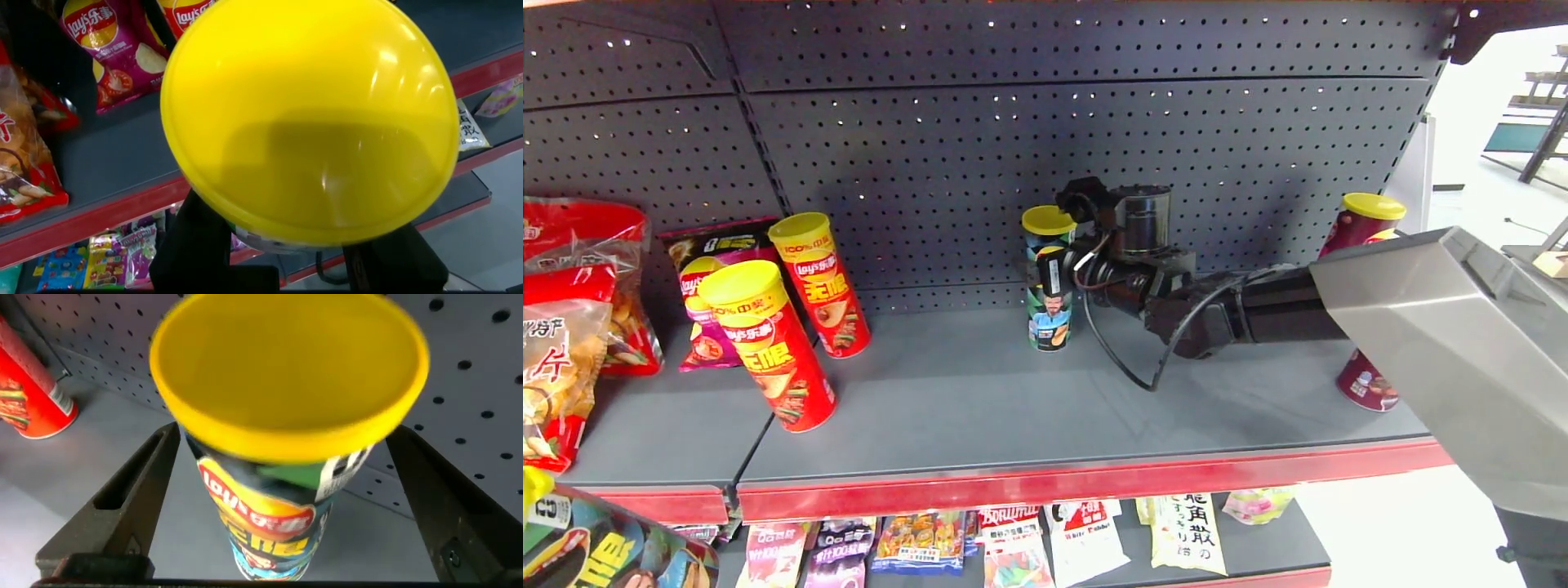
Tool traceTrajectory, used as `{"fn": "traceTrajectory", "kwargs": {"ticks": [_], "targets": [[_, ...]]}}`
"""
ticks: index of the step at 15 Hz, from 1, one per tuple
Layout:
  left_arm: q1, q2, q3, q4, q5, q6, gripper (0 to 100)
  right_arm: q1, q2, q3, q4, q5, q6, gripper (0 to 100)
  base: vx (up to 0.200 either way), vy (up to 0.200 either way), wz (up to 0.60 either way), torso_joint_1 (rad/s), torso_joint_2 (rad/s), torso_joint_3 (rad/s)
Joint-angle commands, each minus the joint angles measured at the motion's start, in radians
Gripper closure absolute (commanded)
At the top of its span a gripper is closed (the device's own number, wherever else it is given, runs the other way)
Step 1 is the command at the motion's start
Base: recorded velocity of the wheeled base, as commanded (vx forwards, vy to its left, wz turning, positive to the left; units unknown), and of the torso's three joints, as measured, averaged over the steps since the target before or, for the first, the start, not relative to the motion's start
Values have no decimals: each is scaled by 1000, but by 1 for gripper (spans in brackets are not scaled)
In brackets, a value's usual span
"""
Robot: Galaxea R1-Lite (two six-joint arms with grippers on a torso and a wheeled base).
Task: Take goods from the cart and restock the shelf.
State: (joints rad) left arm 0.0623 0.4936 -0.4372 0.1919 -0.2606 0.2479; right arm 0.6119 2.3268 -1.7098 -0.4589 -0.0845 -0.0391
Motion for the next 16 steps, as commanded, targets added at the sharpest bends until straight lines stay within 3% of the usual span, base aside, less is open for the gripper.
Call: {"fn": "traceTrajectory", "kwargs": {"ticks": [1,4,5,11,16], "targets": [[1,2,0,0,0,1,100,0,8,-11,-1,0,-1,0,0,0,0,0,0,0],[1,2,2,0,0,1,100,2,17,-11,-3,0,7,0,0,0,0,0,0,0],[1,2,2,1,0,1,100,2,19,-13,-1,-1,10,100,0,0,0,0,0,0],[1,2,2,1,0,-1,100,6,16,-10,-1,-8,39,100,0,0,0,0,0,0],[1,3,2,1,0,1,100,43,-84,59,0,-93,42,100,0,0,0,0,0,0]]}}
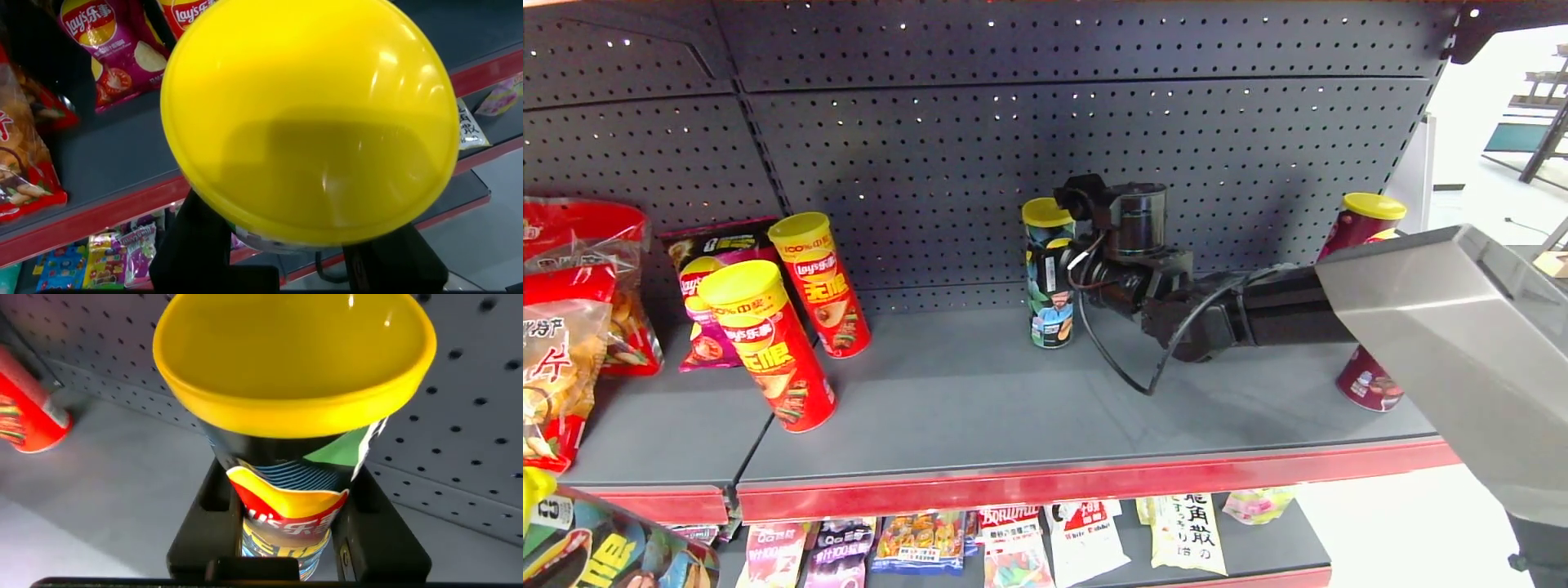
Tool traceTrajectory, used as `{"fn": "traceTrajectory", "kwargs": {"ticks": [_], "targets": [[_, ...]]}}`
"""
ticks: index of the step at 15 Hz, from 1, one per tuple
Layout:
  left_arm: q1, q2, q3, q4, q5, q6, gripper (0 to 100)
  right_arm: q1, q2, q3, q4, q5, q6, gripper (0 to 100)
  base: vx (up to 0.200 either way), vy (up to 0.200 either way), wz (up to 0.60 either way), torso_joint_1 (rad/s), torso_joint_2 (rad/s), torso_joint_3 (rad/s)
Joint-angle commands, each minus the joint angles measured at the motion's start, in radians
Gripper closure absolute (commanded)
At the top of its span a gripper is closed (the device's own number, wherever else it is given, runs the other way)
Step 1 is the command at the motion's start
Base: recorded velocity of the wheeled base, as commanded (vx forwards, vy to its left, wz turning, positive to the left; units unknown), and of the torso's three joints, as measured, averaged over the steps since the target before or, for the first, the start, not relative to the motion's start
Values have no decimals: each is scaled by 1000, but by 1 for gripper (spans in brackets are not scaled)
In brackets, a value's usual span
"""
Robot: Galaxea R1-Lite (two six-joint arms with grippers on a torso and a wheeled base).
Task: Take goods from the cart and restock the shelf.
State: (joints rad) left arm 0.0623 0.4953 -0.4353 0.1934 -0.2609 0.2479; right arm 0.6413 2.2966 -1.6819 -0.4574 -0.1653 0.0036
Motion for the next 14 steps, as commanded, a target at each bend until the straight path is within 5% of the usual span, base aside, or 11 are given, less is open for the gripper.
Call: {"fn": "traceTrajectory", "kwargs": {"ticks": [1,8,14], "targets": [[1,0,0,0,0,-1,100,24,-75,57,-1,-22,-1,100,0,0,0,0,0,0],[1,11,0,0,0,1,100,61,-301,357,-12,-172,41,100,0,0,0,0,0,0],[1,29,0,-2,0,1,100,100,-376,429,-13,-310,144,100,0,0,0,0,0,0]]}}
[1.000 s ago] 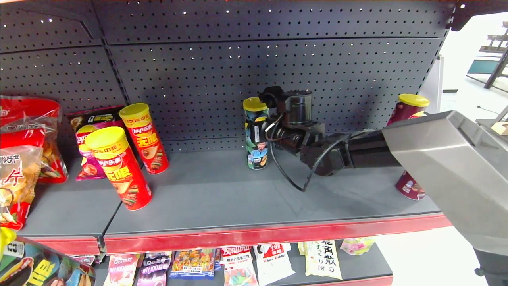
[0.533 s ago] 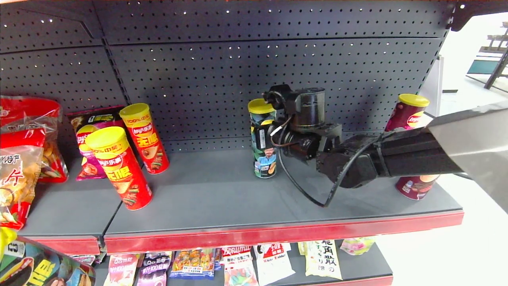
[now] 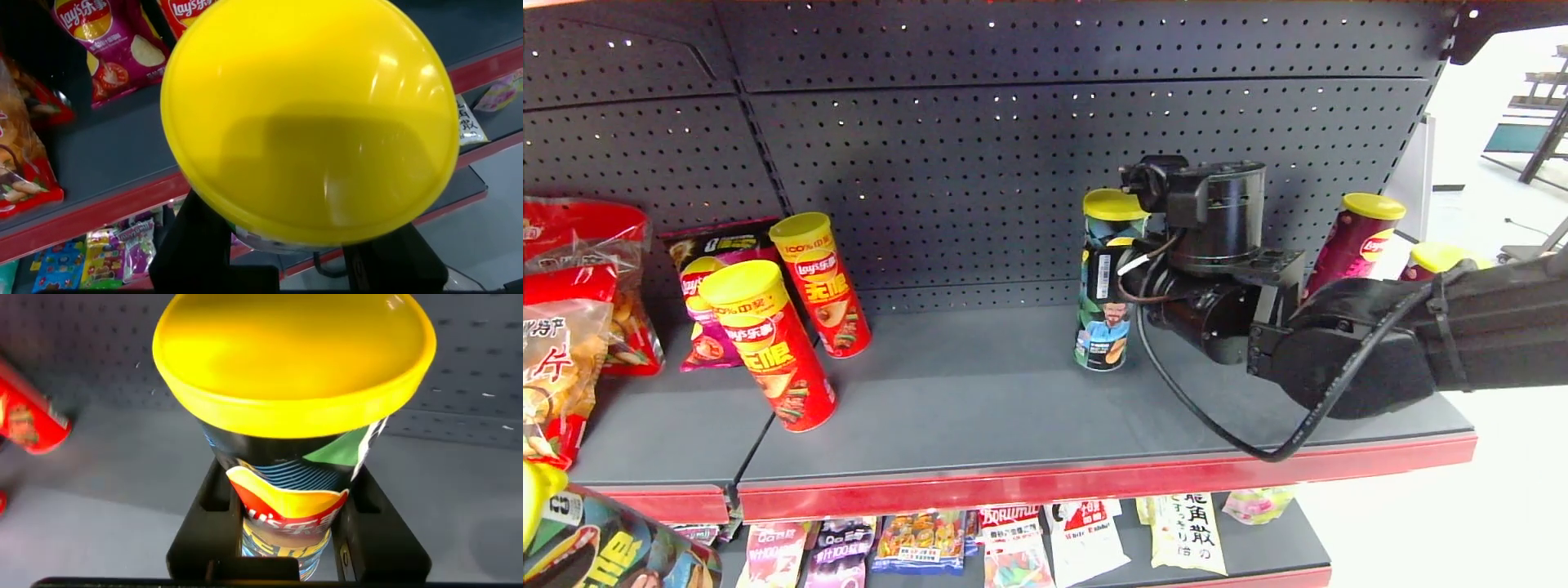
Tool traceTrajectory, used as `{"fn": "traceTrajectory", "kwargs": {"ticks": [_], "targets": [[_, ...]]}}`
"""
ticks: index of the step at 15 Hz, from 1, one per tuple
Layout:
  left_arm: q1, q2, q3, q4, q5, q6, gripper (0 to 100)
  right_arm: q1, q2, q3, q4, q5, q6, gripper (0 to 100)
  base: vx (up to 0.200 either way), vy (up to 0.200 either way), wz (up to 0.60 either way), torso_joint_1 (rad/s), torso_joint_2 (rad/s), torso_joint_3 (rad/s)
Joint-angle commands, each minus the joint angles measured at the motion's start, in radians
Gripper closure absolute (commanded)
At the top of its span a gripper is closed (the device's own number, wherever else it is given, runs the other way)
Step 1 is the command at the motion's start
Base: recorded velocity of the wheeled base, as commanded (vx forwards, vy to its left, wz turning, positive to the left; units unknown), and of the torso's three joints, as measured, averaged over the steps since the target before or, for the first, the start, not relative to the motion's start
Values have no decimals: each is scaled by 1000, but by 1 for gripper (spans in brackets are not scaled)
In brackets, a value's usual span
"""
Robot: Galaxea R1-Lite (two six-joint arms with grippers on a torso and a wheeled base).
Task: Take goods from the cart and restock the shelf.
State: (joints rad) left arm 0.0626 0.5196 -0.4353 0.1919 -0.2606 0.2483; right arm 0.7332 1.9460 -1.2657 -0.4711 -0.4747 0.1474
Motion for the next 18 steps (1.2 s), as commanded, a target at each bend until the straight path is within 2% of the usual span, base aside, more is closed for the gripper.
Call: {"fn": "traceTrajectory", "kwargs": {"ticks": [1,8,18], "targets": [[0,4,0,0,0,0,100,26,-36,31,2,-4,14,100,0,0,0,0,0,0],[0,4,-2,0,0,0,100,123,-55,164,-12,-55,64,100,0,0,0,0,0,0],[0,4,-2,0,0,0,100,138,-39,212,-61,-91,63,100,0,0,0,0,0,0]]}}
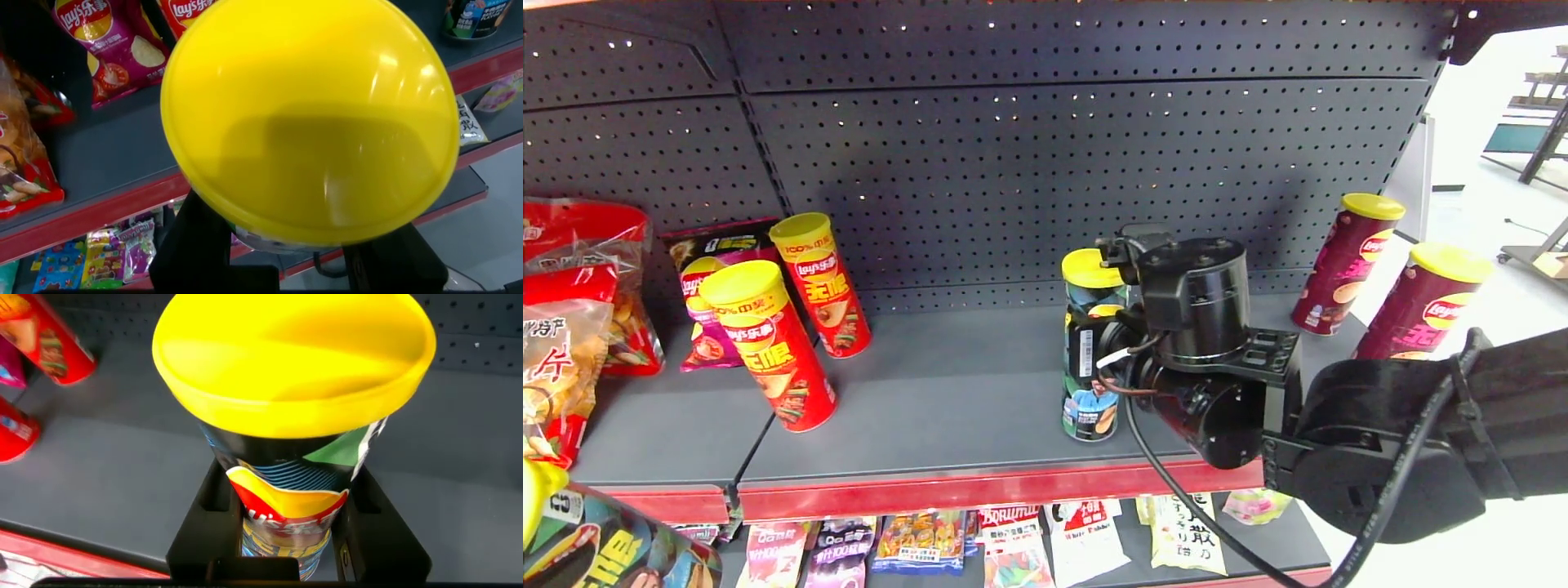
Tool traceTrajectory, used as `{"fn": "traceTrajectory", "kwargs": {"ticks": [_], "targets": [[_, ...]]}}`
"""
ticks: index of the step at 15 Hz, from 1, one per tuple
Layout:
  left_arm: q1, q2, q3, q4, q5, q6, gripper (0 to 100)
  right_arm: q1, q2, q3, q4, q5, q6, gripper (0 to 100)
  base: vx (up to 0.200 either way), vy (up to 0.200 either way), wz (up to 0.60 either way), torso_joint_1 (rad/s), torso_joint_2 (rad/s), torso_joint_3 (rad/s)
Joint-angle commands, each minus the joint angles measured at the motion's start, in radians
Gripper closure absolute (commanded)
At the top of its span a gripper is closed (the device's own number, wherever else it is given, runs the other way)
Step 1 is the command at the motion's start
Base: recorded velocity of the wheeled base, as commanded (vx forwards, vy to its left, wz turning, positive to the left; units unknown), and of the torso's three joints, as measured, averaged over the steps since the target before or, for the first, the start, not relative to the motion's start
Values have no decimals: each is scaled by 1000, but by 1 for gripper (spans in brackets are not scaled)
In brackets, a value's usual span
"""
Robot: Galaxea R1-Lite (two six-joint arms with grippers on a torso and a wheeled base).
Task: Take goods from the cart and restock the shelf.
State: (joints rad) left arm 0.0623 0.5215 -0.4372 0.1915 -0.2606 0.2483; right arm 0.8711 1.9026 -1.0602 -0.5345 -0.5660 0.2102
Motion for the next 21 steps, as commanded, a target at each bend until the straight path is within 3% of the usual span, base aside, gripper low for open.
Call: {"fn": "traceTrajectory", "kwargs": {"ticks": [1,21], "targets": [[1,2,0,0,0,0,100,0,10,8,-5,-6,-2,100,0,0,0,0,0,0],[1,2,0,-1,0,0,100,19,21,65,-52,-32,-6,100,0,0,0,0,0,0]]}}
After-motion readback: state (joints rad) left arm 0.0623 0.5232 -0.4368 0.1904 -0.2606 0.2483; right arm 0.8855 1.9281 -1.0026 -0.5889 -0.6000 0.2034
